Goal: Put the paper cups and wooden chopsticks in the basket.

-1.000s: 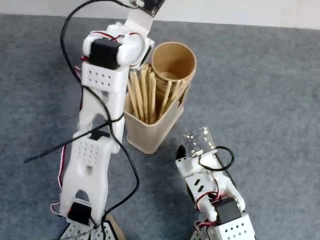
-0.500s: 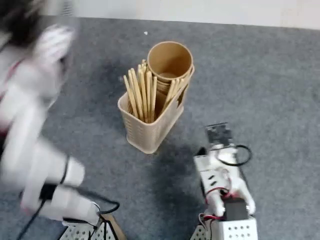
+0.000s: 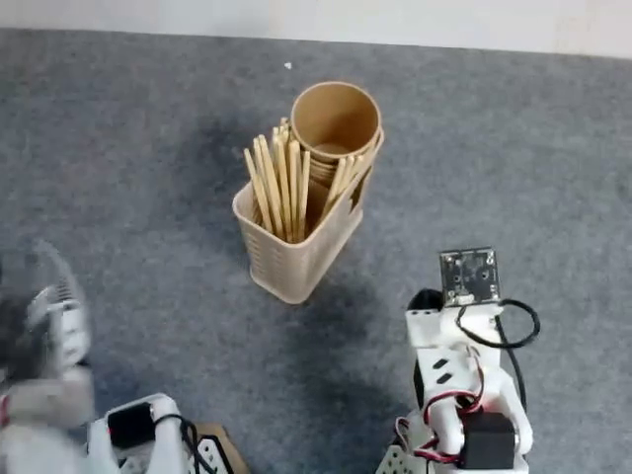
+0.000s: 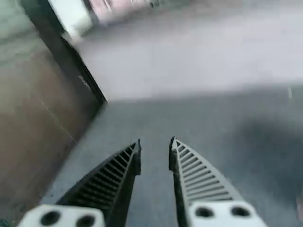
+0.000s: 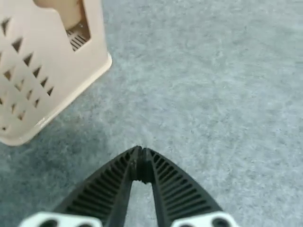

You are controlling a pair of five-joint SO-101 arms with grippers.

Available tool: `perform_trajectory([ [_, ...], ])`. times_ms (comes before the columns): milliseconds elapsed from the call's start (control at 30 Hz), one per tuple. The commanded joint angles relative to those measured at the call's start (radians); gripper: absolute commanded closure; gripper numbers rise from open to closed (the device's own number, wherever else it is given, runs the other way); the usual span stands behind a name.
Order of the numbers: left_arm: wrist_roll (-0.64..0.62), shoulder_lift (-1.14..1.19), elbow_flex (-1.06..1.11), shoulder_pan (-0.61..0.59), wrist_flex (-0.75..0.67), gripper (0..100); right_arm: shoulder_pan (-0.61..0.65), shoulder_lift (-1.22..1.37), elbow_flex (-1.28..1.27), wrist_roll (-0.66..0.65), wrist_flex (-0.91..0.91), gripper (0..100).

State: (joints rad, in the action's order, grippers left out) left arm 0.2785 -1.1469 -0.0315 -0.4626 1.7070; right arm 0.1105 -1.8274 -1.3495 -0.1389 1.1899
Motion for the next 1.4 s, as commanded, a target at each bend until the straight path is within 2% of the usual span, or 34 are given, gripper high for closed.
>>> perform_trajectory([
  [0,0.009,-0.254,0.570,0.013,-0.173,86,-0.010,-0.001,-0.054,0.006,-0.028,99.2],
  [167,0.011,-0.533,1.118,0.056,-0.440,86,-0.010,-0.001,-0.246,0.008,-0.199,99.2],
  [267,0.011,-0.659,1.363,0.088,-0.565,86,-0.010,-0.001,-0.338,0.009,-0.278,99.2],
  [500,0.006,-0.673,1.673,0.130,-0.735,86,-0.008,-0.001,-0.427,0.006,-0.311,99.2],
  [600,0.006,-0.665,1.728,0.154,-0.787,86,-0.012,0.001,-0.427,0.006,-0.303,99.2],
  [767,0.011,-0.667,1.727,0.157,-0.735,86,-0.012,0.001,-0.427,0.006,-0.176,99.2],
  [933,0.011,-0.667,1.727,0.157,-0.517,86,-0.010,0.001,-0.429,0.006,0.042,99.2],
  [1067,0.011,-0.673,1.727,0.159,-0.350,87,-0.008,0.001,-0.429,0.006,0.054,99.2],
  [1367,0.011,-0.671,1.727,0.160,-0.356,87,-0.008,0.001,-0.429,0.006,0.054,99.2],
])
